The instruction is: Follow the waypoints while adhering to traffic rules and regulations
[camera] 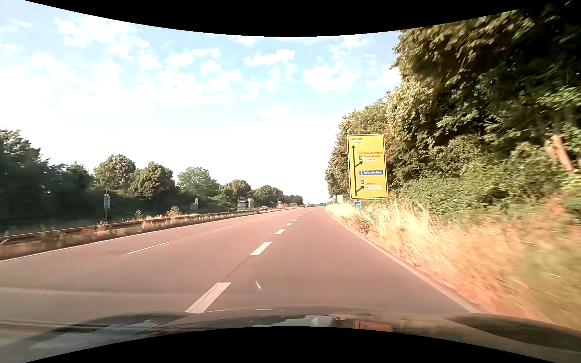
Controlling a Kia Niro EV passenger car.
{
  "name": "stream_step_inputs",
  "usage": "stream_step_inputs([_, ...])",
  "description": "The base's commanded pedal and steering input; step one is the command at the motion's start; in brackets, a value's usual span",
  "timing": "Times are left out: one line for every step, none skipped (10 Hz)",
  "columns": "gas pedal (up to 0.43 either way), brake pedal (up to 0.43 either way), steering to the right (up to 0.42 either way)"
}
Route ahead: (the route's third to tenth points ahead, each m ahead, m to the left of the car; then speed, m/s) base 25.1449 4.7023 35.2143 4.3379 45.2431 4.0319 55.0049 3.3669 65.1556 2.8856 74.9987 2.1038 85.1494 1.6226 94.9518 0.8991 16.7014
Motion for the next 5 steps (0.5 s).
stream_step_inputs([0.26,0.0,0.008])
stream_step_inputs([0.26,0.0,0.007])
stream_step_inputs([0.26,0.0,0.007])
stream_step_inputs([0.26,0.0,0.006])
stream_step_inputs([0.26,0.0,0.006])
